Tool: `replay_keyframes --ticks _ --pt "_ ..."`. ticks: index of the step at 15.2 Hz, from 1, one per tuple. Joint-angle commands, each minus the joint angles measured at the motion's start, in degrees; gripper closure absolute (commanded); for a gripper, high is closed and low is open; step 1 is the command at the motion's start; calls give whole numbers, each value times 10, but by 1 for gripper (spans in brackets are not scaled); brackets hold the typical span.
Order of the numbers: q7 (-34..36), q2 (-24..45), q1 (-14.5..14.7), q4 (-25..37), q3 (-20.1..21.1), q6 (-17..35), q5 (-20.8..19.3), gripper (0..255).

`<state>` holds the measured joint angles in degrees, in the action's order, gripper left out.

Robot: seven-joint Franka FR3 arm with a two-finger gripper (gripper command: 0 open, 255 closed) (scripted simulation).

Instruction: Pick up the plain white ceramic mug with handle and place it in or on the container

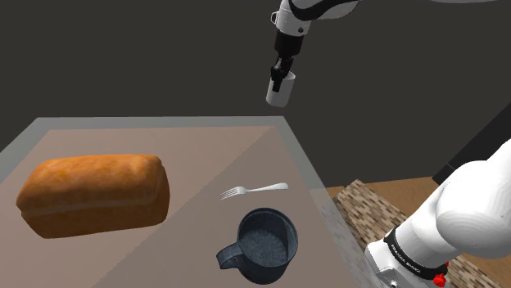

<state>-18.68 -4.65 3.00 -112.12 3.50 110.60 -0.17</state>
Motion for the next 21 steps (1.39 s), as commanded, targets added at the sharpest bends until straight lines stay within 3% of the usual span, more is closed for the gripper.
replay_keyframes --ticks 1,11,21 --pt "11 -14 5 -8 6 -6 1 255" --pt "121 -129 58 -114 74 -14 25 255" --pt "242 -197 115 -153 159 -37 66 255"
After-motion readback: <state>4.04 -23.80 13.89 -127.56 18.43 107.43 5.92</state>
